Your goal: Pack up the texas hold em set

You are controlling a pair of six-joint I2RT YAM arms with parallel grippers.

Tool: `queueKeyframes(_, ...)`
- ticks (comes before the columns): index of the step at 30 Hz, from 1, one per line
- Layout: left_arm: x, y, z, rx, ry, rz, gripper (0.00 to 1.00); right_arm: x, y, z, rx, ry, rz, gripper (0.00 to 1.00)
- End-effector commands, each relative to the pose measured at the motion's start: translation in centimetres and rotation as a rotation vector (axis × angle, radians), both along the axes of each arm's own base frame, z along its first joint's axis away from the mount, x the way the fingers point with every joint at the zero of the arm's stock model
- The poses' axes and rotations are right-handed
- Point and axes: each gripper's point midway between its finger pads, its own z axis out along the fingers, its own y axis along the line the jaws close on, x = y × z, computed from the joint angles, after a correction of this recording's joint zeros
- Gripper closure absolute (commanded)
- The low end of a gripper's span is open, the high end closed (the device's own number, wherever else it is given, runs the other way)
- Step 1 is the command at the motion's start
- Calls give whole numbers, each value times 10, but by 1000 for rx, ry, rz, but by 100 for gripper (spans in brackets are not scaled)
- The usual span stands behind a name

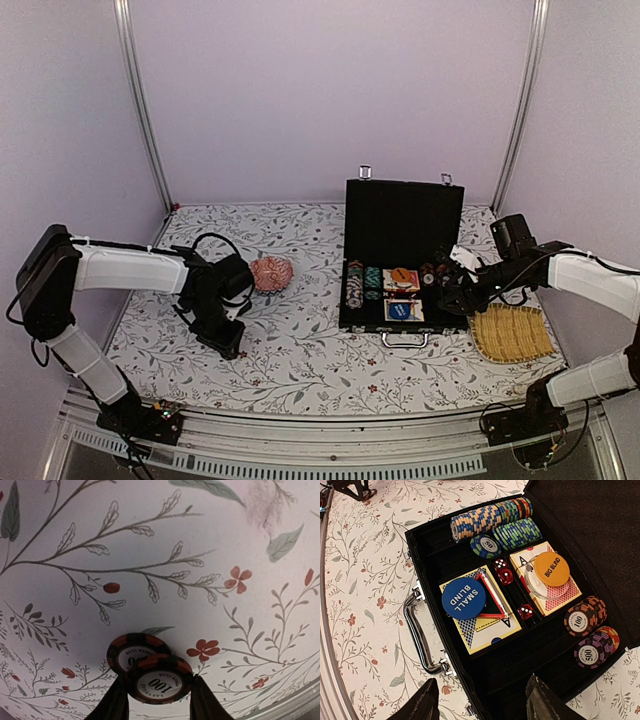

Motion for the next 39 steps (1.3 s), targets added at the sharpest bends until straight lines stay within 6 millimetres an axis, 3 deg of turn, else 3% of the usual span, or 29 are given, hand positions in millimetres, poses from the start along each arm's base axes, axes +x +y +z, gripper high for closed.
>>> queueKeyframes(1,8,6,3,-12,-16,46,64,-3,3,-2,13,12,17,40)
queueKeyframes(12,18,6,-7,-24,1,79,61,-3,2,-3,11,16,17,40)
queueKeyframes(22,12,8,-16,-9,37,80,44,-3,3,-5,10,23,21,40)
queueKeyframes(26,5,8,-24,-8,74,76,51,-3,3,-5,10,23,20,40)
queueKeyframes(32,-2,-22,-19,-82,95,30,63,-3,3,-5,9,24,23,40)
queueKeyframes(39,-20,-99,-12,-160,115,-114,67,-3,3,-6,7,24,23,40)
